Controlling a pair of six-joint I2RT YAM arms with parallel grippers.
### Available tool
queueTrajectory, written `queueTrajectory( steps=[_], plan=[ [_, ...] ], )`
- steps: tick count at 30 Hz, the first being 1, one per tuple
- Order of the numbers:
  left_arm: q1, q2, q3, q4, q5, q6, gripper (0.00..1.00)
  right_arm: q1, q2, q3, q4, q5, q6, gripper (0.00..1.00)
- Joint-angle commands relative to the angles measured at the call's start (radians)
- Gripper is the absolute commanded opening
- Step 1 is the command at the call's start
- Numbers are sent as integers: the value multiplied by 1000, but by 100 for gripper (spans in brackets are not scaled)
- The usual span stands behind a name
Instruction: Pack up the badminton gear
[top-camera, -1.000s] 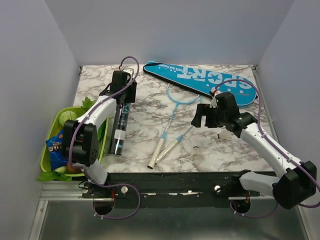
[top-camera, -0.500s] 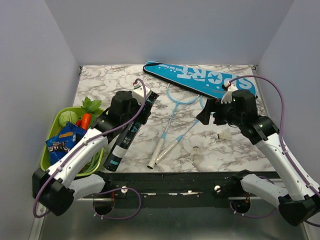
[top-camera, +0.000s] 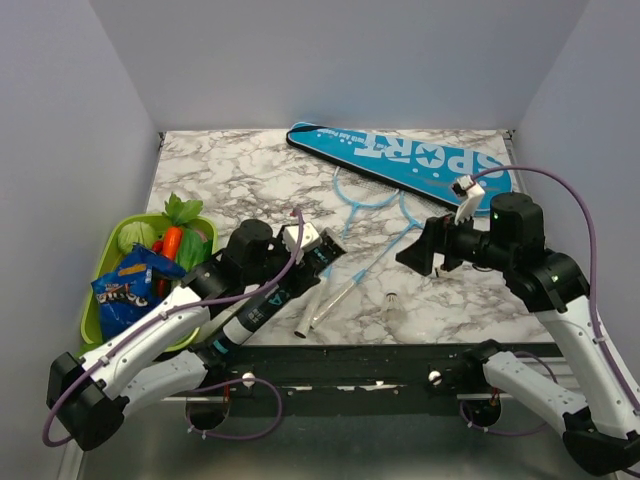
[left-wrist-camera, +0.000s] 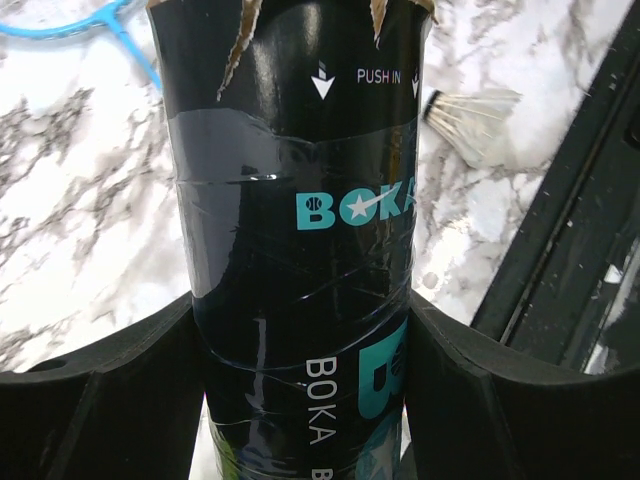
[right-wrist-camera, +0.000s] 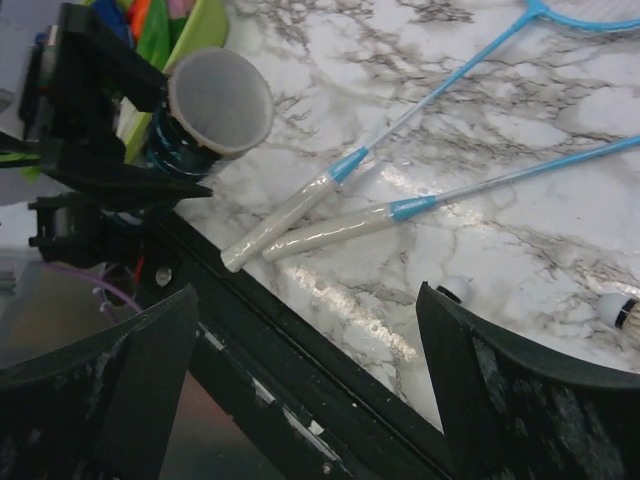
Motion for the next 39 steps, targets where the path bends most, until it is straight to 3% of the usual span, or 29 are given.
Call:
queueTrajectory(
  steps=[1, 14, 34, 39],
  plan=[
    [-48, -31, -17, 82, 65, 4, 14, 1, 10, 24, 0, -225, -30, 97],
    [-163, -65, -80, 174, 142, -21, 14, 2, 111, 1, 163, -539, -30, 76],
    [-204, -53, -97, 196, 130, -31, 14, 76, 242, -34, 304, -579, 43, 48],
    [-207, -40, -92, 194, 124, -33, 14, 91, 260, -59, 326, -579, 55, 45]
  ],
)
